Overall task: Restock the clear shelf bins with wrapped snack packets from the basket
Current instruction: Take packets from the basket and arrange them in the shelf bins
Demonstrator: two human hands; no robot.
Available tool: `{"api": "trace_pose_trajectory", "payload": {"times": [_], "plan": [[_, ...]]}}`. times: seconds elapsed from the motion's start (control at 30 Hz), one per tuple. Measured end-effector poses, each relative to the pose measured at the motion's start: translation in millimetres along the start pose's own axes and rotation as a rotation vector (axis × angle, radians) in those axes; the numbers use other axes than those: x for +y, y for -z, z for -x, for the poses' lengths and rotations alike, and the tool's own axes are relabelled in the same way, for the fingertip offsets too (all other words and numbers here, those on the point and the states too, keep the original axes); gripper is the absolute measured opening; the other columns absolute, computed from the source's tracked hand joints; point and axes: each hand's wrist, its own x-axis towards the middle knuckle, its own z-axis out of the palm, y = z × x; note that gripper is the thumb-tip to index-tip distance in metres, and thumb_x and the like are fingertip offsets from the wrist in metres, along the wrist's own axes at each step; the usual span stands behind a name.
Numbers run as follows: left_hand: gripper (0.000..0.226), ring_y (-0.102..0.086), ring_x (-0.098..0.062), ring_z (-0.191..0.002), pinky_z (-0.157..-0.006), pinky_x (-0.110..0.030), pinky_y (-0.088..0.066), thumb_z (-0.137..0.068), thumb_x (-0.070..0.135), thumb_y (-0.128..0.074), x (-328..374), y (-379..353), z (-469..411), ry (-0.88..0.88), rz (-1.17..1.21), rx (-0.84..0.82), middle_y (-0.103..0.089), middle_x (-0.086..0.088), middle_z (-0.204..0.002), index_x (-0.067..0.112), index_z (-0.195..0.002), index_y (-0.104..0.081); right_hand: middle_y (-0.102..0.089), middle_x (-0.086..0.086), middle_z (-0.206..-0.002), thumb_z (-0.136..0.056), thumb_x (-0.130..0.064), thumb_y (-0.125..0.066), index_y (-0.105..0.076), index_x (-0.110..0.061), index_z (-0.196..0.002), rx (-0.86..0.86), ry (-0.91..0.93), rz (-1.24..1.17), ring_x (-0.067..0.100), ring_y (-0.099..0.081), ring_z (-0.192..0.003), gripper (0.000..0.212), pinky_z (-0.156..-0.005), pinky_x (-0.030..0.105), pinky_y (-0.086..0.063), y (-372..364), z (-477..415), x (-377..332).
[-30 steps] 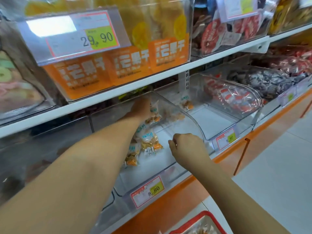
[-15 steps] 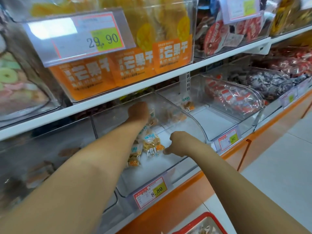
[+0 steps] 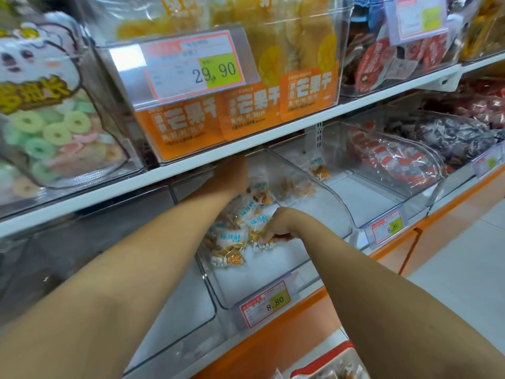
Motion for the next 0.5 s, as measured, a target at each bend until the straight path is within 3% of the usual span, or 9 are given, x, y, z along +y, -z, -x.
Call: {"api": "trace_pose_trajectory", "payload": {"times": [0.1,0.2,0.27,0.33,0.4,0.5], "plan": [[0.024,-0.061,-0.024,-0.092,-0.072,-0.029,-0.047,-0.084,0.010,-0.069,-1.1,10.7,33.3,0.002,-0.157,-0.322,-0.062,-0.010,-0.100,0.003,-0.107,-0.063,-0.051,0.008,-0.069,-0.079,-0.017,-0.077,-0.051,-0.009,-0.067,0.020,-0.005,0.013,0.019,-0.044,-0.057,0.030,-0.065,0.029,-0.040,-1.0,-3.8,2.3],[0.042,-0.060,-0.024,-0.089,-0.072,-0.029,-0.046,-0.076,0.024,-0.079,-5.5,-1.2,62.5,-0.042,-0.331,-0.541,-0.064,-0.009,-0.103,0.005,-0.110,-0.064,-0.051,0.006,-0.086,-0.075,-0.016,-0.079,-0.051,-0.011,-0.093,0.157,0.048,0.019,0.019,-0.048,-0.084,0.034,-0.072,0.027,-0.040,-2.6,-9.4,2.8],[0.049,-0.056,-0.023,-0.086,-0.070,-0.028,-0.045,-0.075,0.027,-0.080,-7.6,-8.5,72.1,-0.036,-0.345,-0.588,-0.063,-0.010,-0.109,0.003,-0.114,-0.061,-0.056,0.005,-0.102,-0.075,-0.019,-0.080,-0.052,-0.010,-0.117,0.208,0.078,0.053,0.019,-0.050,-0.100,0.051,-0.081,0.027,-0.042,-5.4,-12.6,0.7],[0.052,-0.058,-0.024,-0.090,-0.071,-0.028,-0.045,-0.075,0.030,-0.079,-7.1,-8.4,75.1,-0.021,-0.346,-0.600,-0.062,-0.009,-0.110,0.003,-0.116,-0.060,-0.054,0.011,-0.130,-0.075,-0.021,-0.081,-0.038,-0.006,-0.140,0.250,0.089,0.082,0.026,-0.051,-0.121,0.080,-0.094,0.030,-0.043,-8.6,-14.1,-2.5],[0.052,-0.060,-0.025,-0.095,-0.074,-0.028,-0.045,-0.077,0.033,-0.077,-4.7,-5.6,77.3,-0.010,-0.359,-0.598,-0.062,-0.008,-0.108,0.003,-0.117,-0.060,-0.051,0.013,-0.136,-0.073,-0.019,-0.082,-0.035,-0.006,-0.143,0.280,0.106,0.083,0.030,-0.049,-0.125,0.085,-0.098,0.033,-0.043,-10.6,-12.4,-3.9],[0.052,-0.056,-0.021,-0.085,-0.075,-0.028,-0.046,-0.079,0.040,-0.074,-4.6,-1.1,80.7,-0.005,-0.375,-0.586,-0.058,-0.004,-0.098,0.005,-0.115,-0.062,-0.053,0.016,-0.132,-0.071,-0.011,-0.083,-0.036,-0.005,-0.140,0.283,0.125,0.023,0.032,-0.053,-0.120,0.083,-0.097,0.038,-0.048,-13.7,-8.5,-4.8]]}}
